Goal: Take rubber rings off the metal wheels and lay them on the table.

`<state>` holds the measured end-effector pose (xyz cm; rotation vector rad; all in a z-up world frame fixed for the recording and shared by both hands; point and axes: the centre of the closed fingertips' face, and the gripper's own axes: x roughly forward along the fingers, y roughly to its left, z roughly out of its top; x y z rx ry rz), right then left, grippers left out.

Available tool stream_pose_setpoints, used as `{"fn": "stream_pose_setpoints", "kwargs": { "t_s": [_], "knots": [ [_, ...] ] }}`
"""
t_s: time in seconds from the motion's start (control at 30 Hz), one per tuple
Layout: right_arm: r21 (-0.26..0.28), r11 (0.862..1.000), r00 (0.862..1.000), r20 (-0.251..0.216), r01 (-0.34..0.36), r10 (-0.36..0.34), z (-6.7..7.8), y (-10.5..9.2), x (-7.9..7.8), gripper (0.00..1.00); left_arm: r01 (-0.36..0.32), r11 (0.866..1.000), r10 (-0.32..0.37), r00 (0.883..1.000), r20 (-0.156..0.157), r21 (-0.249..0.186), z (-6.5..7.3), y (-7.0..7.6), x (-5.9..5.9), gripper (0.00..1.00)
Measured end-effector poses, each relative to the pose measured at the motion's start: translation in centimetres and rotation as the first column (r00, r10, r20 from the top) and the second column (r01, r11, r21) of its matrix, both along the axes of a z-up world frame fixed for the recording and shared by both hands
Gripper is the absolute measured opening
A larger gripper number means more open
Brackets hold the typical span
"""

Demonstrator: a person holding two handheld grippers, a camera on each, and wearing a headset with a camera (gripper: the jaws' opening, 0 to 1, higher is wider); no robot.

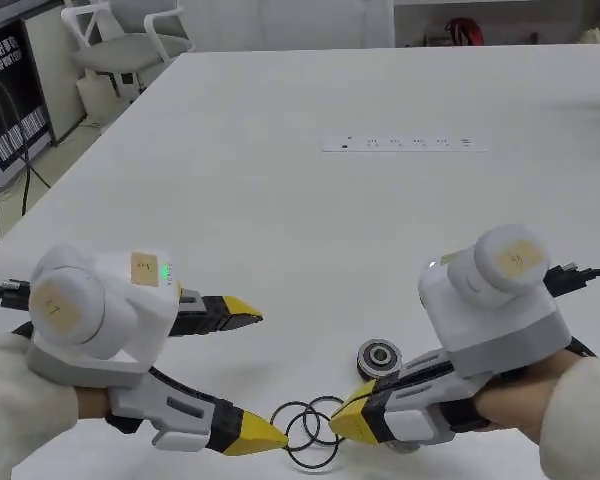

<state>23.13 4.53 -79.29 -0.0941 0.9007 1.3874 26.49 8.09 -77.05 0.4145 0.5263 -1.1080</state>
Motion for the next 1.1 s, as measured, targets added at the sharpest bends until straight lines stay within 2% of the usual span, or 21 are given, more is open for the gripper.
{"fn": "stream_pose_setpoints", "kwargs": {
  "t_s": [0.4,0.7,1.1],
  "knots": [
    [-0.031,0.999,1.0,-0.004,-0.019,0.018,-0.9,-0.3,-0.5,0.0,0.004,1.0,-0.004,1.0,-0.003,0.004,-0.1,0.0,-0.1,0.72],
    [-0.047,0.999,1.0,0.016,-0.007,0.008,-1.3,-0.6,-0.1,0.0,0.01,1.0,-0.01,1.0,-0.004,0.009,-0.2,-0.1,-0.3,0.72],
    [-0.039,0.999,1.0,0.031,-0.004,0.005,-1.1,-0.6,0.1,0.0,0.008,1.0,-0.008,1.0,-0.005,0.011,-0.2,0.0,-0.3,0.71]
  ]
}}
